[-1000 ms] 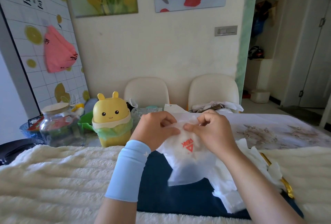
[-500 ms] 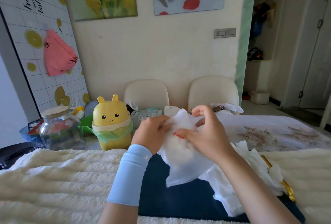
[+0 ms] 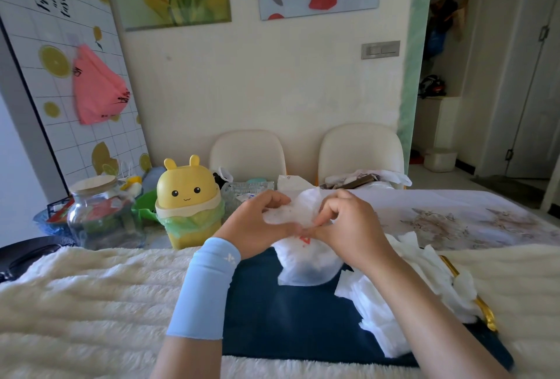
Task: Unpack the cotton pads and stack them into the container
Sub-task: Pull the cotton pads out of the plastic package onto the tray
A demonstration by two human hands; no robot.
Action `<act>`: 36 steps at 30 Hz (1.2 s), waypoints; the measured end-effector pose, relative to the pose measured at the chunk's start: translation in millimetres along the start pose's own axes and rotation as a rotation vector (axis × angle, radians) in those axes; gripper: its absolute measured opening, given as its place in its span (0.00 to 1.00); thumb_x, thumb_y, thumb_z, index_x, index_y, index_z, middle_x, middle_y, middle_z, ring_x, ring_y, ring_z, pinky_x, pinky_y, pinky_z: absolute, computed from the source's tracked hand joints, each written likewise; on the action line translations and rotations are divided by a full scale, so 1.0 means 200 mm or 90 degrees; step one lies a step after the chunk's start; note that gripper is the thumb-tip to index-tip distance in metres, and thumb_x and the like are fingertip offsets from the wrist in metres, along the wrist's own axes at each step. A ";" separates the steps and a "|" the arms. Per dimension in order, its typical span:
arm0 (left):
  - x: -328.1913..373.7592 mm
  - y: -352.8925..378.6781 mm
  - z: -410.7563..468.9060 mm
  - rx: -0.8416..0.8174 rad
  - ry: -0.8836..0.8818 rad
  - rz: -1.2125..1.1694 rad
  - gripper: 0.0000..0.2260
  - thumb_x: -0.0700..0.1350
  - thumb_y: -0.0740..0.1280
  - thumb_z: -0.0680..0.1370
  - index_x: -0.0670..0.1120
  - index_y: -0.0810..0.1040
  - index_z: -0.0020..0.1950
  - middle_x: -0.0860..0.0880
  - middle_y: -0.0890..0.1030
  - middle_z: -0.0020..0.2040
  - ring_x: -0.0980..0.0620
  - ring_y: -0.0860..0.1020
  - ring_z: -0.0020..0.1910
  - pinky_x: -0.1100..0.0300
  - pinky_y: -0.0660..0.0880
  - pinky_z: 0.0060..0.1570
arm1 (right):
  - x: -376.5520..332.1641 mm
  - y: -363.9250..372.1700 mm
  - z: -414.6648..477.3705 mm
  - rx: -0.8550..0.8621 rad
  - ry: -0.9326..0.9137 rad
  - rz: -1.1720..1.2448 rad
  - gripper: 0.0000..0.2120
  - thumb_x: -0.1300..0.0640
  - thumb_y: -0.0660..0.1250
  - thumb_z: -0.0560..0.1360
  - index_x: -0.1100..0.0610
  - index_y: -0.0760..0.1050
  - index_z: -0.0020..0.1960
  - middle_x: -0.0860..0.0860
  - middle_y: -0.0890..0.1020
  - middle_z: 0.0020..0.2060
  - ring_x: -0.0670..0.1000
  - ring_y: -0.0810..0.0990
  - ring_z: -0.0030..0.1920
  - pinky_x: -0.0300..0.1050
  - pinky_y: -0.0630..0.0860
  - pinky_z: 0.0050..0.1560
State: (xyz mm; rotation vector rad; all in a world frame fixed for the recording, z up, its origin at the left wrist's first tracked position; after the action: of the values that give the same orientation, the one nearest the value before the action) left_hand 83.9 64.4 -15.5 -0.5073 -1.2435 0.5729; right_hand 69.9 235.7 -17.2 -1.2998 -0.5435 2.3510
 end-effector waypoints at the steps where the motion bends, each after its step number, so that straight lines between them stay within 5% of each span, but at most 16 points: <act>1: 0.00 0.01 0.00 -0.029 0.006 0.039 0.20 0.49 0.77 0.71 0.55 0.77 0.61 0.57 0.79 0.55 0.56 0.77 0.54 0.61 0.74 0.55 | 0.00 -0.02 0.00 0.013 -0.004 0.003 0.18 0.50 0.86 0.57 0.49 0.76 0.30 0.43 0.80 0.39 0.42 0.78 0.40 0.38 0.73 0.42; 5: -0.01 0.00 0.01 0.011 -0.002 0.066 0.12 0.49 0.79 0.68 0.54 0.79 0.48 0.57 0.79 0.42 0.56 0.75 0.41 0.66 0.70 0.40 | 0.03 -0.05 0.01 0.003 0.022 0.038 0.14 0.53 0.84 0.63 0.48 0.78 0.35 0.39 0.84 0.42 0.38 0.80 0.44 0.36 0.74 0.43; 8: -0.02 0.00 0.02 0.058 0.006 0.028 0.20 0.48 0.82 0.64 0.50 0.68 0.34 0.56 0.67 0.31 0.54 0.63 0.31 0.66 0.61 0.30 | 0.01 -0.05 0.01 0.014 -0.001 -0.004 0.15 0.61 0.79 0.68 0.45 0.77 0.34 0.38 0.83 0.36 0.39 0.80 0.41 0.34 0.75 0.41; 13: -0.04 -0.01 0.03 0.046 0.021 0.014 0.13 0.47 0.77 0.71 0.49 0.72 0.38 0.57 0.72 0.34 0.55 0.68 0.34 0.68 0.64 0.32 | -0.01 -0.06 0.00 0.022 0.005 0.073 0.15 0.56 0.86 0.60 0.51 0.79 0.35 0.43 0.81 0.28 0.40 0.73 0.29 0.32 0.69 0.32; 17: -0.05 0.02 0.04 0.033 0.009 0.048 0.10 0.46 0.72 0.75 0.51 0.71 0.40 0.53 0.73 0.35 0.53 0.68 0.33 0.66 0.65 0.29 | -0.02 -0.02 -0.01 -0.014 -0.025 0.071 0.06 0.56 0.81 0.68 0.52 0.85 0.40 0.40 0.83 0.32 0.37 0.78 0.35 0.27 0.70 0.39; 20: -0.11 0.01 0.06 0.075 -0.043 0.070 0.06 0.45 0.70 0.77 0.52 0.73 0.49 0.52 0.77 0.42 0.51 0.74 0.38 0.59 0.69 0.37 | -0.01 0.01 -0.01 -0.060 -0.022 0.012 0.09 0.57 0.75 0.75 0.49 0.85 0.54 0.37 0.84 0.45 0.27 0.77 0.46 0.19 0.67 0.47; 22: -0.21 0.03 0.05 0.058 -0.116 0.092 0.11 0.45 0.68 0.77 0.51 0.72 0.59 0.50 0.79 0.49 0.48 0.76 0.45 0.56 0.73 0.45 | 0.00 0.02 -0.01 -0.087 -0.024 -0.044 0.15 0.56 0.76 0.74 0.44 0.80 0.59 0.35 0.80 0.52 0.33 0.76 0.51 0.19 0.65 0.48; 24: -0.28 0.03 0.03 0.045 -0.153 0.185 0.20 0.47 0.69 0.77 0.51 0.67 0.66 0.48 0.77 0.60 0.45 0.75 0.57 0.53 0.74 0.56 | 0.03 0.05 -0.02 -0.135 -0.005 -0.091 0.14 0.51 0.77 0.72 0.40 0.78 0.54 0.35 0.77 0.49 0.36 0.75 0.50 0.23 0.65 0.46; 27: -0.14 -0.05 0.01 0.146 -0.024 0.316 0.21 0.45 0.71 0.76 0.54 0.71 0.68 0.51 0.72 0.66 0.47 0.68 0.65 0.55 0.68 0.64 | 0.07 0.14 -0.03 -0.219 0.012 -0.132 0.06 0.48 0.75 0.74 0.39 0.80 0.47 0.38 0.81 0.46 0.40 0.77 0.48 0.37 0.75 0.52; 29: -0.11 -0.01 0.03 0.088 0.028 0.255 0.12 0.44 0.68 0.78 0.55 0.79 0.60 0.54 0.78 0.62 0.52 0.75 0.60 0.59 0.72 0.60 | 0.09 0.17 -0.04 -0.253 0.020 -0.145 0.05 0.50 0.71 0.77 0.40 0.83 0.49 0.40 0.84 0.51 0.42 0.80 0.51 0.44 0.77 0.57; 32: -0.17 0.13 0.01 -0.092 -0.010 0.330 0.08 0.53 0.64 0.80 0.57 0.82 0.47 0.52 0.82 0.50 0.53 0.78 0.47 0.61 0.72 0.43 | 0.08 0.18 -0.06 -0.269 0.017 -0.146 0.10 0.54 0.67 0.79 0.45 0.83 0.58 0.40 0.83 0.56 0.42 0.80 0.55 0.40 0.75 0.58; 34: -0.22 0.13 0.01 -0.080 -0.030 0.358 0.12 0.53 0.62 0.81 0.56 0.79 0.39 0.50 0.81 0.43 0.52 0.76 0.39 0.61 0.69 0.36 | 0.06 0.12 -0.04 -0.206 0.003 -0.137 0.08 0.55 0.68 0.78 0.44 0.82 0.52 0.38 0.81 0.50 0.38 0.79 0.48 0.37 0.75 0.51; 36: -0.25 0.09 0.01 -0.045 -0.080 0.339 0.13 0.49 0.59 0.82 0.49 0.80 0.43 0.46 0.81 0.44 0.49 0.75 0.39 0.60 0.70 0.35 | 0.04 0.07 -0.03 -0.146 -0.005 -0.141 0.05 0.55 0.72 0.75 0.45 0.81 0.45 0.38 0.80 0.40 0.36 0.77 0.40 0.30 0.71 0.41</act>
State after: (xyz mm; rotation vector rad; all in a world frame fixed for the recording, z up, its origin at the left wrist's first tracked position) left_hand 68.2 45.3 -62.2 -0.8847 -1.2519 1.0230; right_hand 68.5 229.0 -32.8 -1.2529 -0.9331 2.1606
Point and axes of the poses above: each hand's wrist, its own z-axis towards the middle knuckle, its own y-axis out of the palm, x = y × z, the point moved 9 cm from there along z, towards the middle knuckle
